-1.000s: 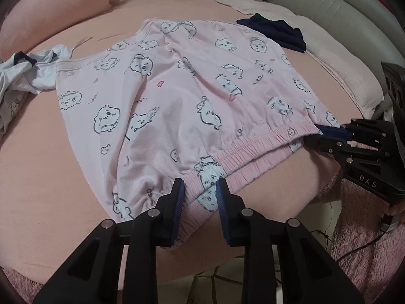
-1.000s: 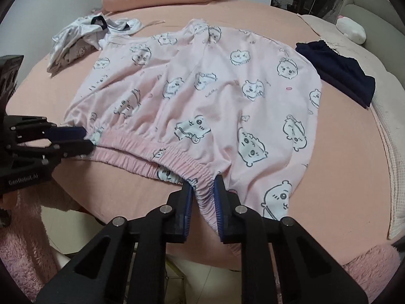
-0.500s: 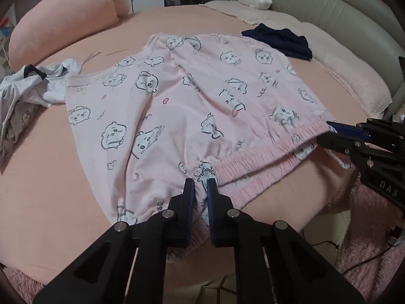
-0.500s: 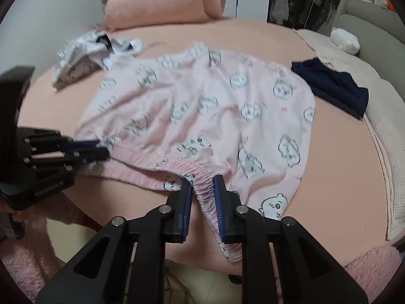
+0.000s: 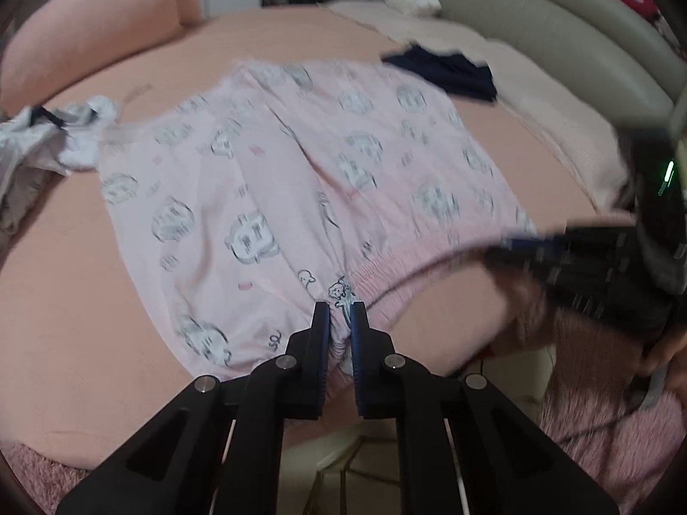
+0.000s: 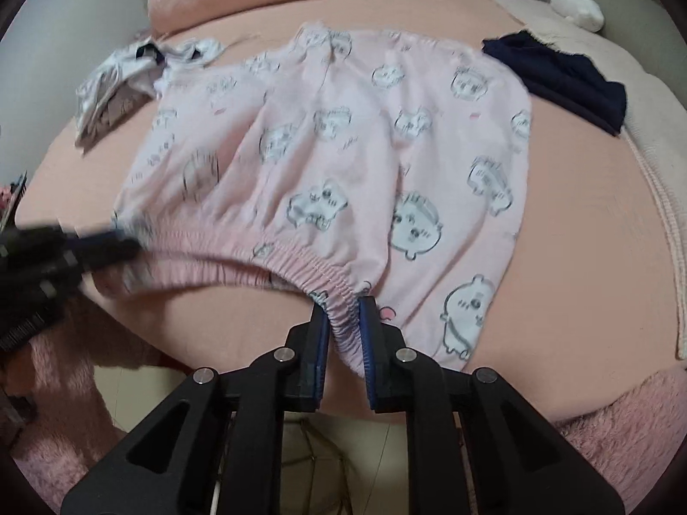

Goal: Fold clothes
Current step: 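Hold the elastic waistband with both grippers and pull the pants straight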

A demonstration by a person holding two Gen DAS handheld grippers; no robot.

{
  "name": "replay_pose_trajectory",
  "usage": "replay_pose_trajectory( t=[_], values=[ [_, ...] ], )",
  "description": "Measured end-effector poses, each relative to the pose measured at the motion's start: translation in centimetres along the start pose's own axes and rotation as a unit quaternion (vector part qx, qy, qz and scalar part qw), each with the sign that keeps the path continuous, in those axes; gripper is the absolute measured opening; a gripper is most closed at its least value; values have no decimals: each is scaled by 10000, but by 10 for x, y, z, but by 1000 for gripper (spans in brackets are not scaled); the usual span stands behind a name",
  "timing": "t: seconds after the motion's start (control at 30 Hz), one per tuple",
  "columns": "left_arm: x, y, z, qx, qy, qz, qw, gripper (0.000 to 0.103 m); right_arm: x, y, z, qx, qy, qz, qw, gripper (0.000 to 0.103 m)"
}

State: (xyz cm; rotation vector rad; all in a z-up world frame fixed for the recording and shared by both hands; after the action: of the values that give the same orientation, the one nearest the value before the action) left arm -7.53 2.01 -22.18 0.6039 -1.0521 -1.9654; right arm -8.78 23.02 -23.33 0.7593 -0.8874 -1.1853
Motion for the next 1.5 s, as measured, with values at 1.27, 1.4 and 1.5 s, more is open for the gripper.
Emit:
replay_pose_trajectory(
  t=[1.27, 1.4, 1.5],
  values=[
    [38, 18, -54, 600, 1307, 827, 9862, 5, -55, 12, -13, 68, -291, -1131, 9931, 9],
    [41, 36, -46, 434, 1319, 885, 9864, 4, -58, 28, -12, -167, -278, -1299, 9910, 8],
    [39, 25, -60, 706, 1442, 642, 9849, 5, -58, 10, -26, 261, -240, -1378, 9898, 9]
  ],
)
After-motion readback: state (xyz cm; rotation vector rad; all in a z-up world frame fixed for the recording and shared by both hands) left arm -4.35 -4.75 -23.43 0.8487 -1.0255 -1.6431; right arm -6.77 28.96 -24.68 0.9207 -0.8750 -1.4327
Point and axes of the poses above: each gripper's, at about its wrist camera, not at the fingertips, and y roughly against the way its jaws point, x to its left, z to its top, the point moved 8 cm from there along -y, roughly the way its jaws point, and after that the axes turned 11 degrees about -y, right-handed, at the moved point
